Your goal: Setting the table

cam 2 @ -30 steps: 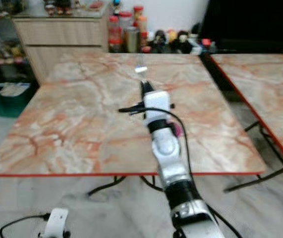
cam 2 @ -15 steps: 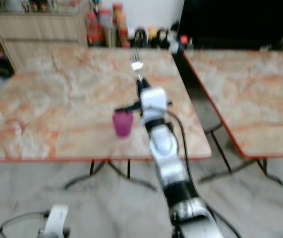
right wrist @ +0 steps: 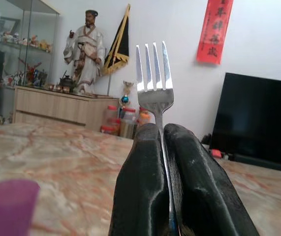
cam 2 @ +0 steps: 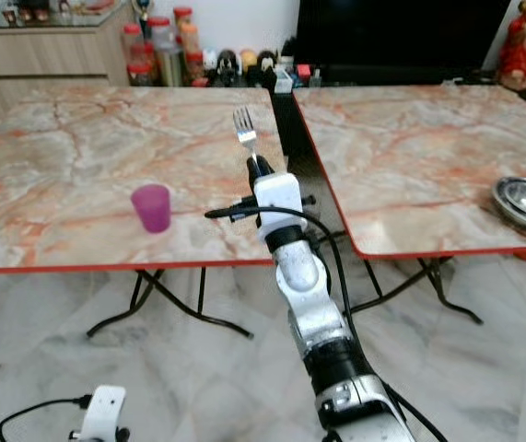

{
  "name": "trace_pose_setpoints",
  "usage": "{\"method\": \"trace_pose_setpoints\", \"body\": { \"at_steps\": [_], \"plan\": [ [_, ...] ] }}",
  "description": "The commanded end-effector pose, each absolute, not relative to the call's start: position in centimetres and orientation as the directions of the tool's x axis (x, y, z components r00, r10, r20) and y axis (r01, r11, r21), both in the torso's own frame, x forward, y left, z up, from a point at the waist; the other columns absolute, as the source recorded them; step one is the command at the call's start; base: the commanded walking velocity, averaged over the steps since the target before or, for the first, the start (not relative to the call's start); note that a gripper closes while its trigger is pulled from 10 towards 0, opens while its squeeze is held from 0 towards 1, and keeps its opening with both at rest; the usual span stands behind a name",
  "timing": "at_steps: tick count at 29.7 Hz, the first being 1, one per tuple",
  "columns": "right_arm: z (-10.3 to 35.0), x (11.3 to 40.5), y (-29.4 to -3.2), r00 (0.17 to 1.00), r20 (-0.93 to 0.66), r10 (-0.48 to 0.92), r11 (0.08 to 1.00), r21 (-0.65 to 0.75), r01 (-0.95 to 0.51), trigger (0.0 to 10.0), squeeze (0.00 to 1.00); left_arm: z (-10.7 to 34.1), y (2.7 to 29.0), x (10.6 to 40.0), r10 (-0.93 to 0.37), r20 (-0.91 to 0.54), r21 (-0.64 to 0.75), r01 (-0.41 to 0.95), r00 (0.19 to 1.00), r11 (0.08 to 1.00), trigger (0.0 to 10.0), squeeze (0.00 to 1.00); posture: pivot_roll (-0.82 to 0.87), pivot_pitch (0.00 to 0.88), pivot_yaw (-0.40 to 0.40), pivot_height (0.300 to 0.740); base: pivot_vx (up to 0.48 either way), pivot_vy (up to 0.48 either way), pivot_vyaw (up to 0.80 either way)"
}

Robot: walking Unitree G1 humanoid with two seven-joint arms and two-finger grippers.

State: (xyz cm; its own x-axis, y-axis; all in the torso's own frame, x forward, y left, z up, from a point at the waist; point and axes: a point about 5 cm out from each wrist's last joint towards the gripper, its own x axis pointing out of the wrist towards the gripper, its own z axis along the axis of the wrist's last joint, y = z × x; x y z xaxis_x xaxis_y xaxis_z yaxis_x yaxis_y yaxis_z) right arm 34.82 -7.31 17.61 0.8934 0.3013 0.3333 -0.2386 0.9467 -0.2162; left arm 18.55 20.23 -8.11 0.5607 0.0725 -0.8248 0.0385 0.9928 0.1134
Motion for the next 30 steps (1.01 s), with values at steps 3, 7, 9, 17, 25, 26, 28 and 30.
{"method": "trace_pose_setpoints", "body": {
  "at_steps": [3, 7, 9, 17, 25, 26, 28, 30],
  "plan": [
    [17.2, 35.1, -8.9, 0.92, 0.312, 0.238, 0.958, -0.235, -0.168, 10.0, 0.0, -8.3, 19.4, 18.4, 0.054, -0.831, 0.096, 0.046, 0.554, 0.994, 10.0, 0.0, 0.02, 0.0, -0.001, 0.736, 0.0, -0.386, 0.79],
    [17.2, 35.1, -9.4, 0.926, 0.311, 0.214, 0.965, -0.211, -0.152, 10.0, 0.0, -8.3, 19.3, 18.4, 0.052, -0.831, 0.095, 0.048, 0.554, 0.994, 10.0, 0.0, 0.01, 0.0, -0.001, 0.736, 0.0, -0.384, 0.2],
    [17.2, 35.1, -9.3, 0.927, 0.308, 0.214, 0.966, -0.211, -0.152, 10.0, 0.0, -8.3, 19.3, 18.4, 0.05, -0.831, 0.094, 0.051, 0.554, 0.994, 10.0, 0.0, 0.01, 0.0, 0.0, 0.736, 0.0, -0.382, 0.0],
    [17.1, 35.0, -9.1, 0.929, 0.3, 0.217, 0.965, -0.211, -0.157, 10.0, 0.0, -8.4, 19.2, 18.4, 0.05, -0.832, 0.092, 0.049, 0.552, 0.995, 10.0, 0.0, 0.01, 0.0, -0.004, 0.736, 0.0, -0.384, 0.0],
    [17.0, 35.0, -9.1, 0.93, 0.298, 0.217, 0.965, -0.21, -0.158, 10.0, 0.0, -8.3, 19.2, 18.5, 0.049, -0.823, 0.073, 0.021, 0.566, 0.997, 10.0, 0.0, 0.01, 0.0, -0.003, 0.736, 0.0, -0.164, 0.0],
    [17.0, 35.0, -9.1, 0.93, 0.297, 0.217, 0.965, -0.209, -0.158, 10.0, 0.0, -8.2, 19.2, 18.6, 0.051, -0.817, 0.076, 0.019, 0.574, 0.997, 10.0, 0.0, 0.01, 0.0, -0.001, 0.736, 0.0, 0.0, 0.0],
    [17.0, 35.0, -9.1, 0.931, 0.295, 0.217, 0.965, -0.209, -0.158, 10.0, 0.0, -8.1, 19.3, 18.8, 0.061, -0.81, 0.078, 0.005, 0.583, 0.997, 10.0, 0.0, 0.01, 0.0, -0.001, 0.736, 0.0, 0.0, 0.0],
    [16.9, 34.9, -9.0, 0.931, 0.294, 0.217, 0.965, -0.207, -0.159, 10.0, 0.0, -8.1, 19.3, 18.8, 0.057, -0.817, 0.081, 0.016, 0.574, 0.997, 10.0, 0.0, 0.01, 0.0, -0.001, 0.736, 0.0, 0.0, 0.0]
  ]
}}
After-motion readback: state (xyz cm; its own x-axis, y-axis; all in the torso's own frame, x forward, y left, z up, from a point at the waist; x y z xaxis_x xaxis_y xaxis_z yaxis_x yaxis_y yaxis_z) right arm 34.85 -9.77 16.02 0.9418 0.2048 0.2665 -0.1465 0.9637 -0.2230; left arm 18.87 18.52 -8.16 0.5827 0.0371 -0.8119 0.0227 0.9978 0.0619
